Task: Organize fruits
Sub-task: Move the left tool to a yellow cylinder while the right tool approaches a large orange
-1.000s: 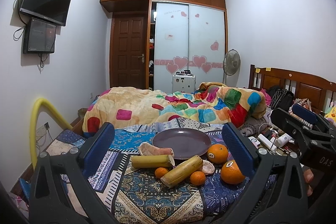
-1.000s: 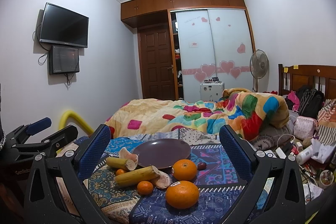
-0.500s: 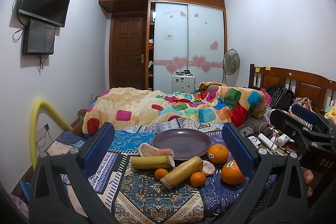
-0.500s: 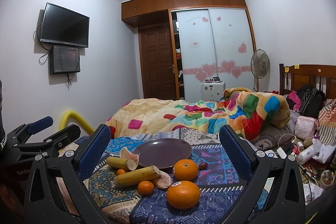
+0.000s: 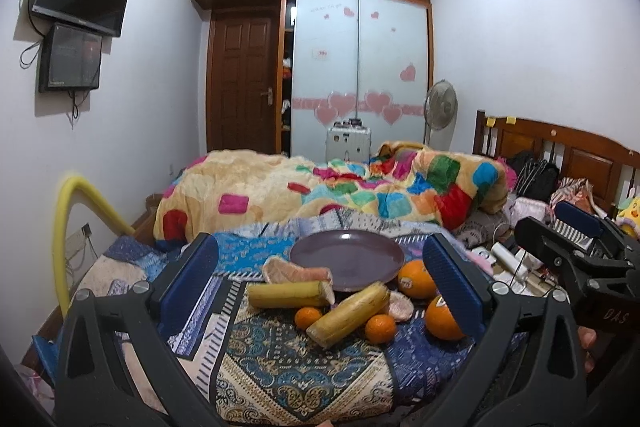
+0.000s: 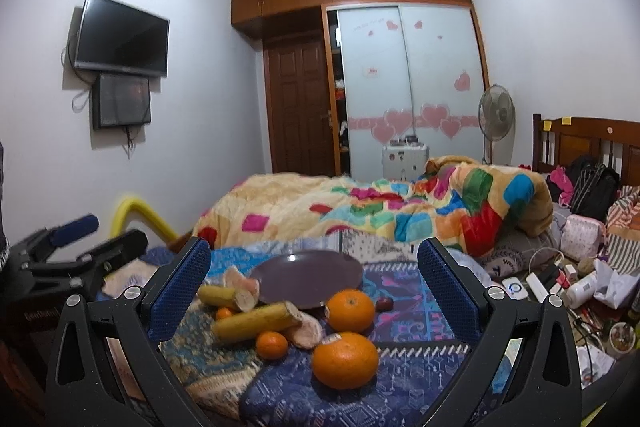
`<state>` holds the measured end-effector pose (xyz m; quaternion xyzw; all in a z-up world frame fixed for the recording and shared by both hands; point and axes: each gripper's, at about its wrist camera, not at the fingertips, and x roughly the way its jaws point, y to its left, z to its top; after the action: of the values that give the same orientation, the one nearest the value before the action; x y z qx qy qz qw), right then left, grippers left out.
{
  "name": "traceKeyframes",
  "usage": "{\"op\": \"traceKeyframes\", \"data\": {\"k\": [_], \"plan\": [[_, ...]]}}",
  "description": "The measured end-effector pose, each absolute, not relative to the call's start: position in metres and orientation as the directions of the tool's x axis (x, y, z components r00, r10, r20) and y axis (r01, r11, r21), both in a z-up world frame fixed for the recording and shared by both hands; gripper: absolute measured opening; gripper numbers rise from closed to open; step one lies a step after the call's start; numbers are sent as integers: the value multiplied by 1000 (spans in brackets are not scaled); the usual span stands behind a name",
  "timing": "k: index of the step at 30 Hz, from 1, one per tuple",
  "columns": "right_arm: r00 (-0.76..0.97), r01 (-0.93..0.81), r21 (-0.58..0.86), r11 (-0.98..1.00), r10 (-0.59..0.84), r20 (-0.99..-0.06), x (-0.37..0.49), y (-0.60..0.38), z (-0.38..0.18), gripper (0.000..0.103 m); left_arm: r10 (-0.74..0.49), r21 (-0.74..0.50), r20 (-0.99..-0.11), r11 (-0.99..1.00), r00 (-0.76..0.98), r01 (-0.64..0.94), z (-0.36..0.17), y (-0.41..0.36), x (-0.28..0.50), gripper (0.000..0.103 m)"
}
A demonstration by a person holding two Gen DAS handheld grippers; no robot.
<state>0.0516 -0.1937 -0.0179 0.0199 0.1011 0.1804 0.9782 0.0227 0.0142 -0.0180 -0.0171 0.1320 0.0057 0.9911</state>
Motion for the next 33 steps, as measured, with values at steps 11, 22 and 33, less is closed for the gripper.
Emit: {"op": "traceKeyframes", "data": {"k": [11,22,33], "plan": [[847,-351,13,936,324,-421,90,-198,-64,103,-52,-76,-490,997,870,17,-72,36,67,100],[758,-381,11,924,319,-568,119,-197,-103,103,-111,-119,-649,992,753,43,-120,43,110,86],[687,-426,69,902,372,-625,137,-189,-120,87,-164,-104,-699,986,696,128,-140,24,143,71]]}}
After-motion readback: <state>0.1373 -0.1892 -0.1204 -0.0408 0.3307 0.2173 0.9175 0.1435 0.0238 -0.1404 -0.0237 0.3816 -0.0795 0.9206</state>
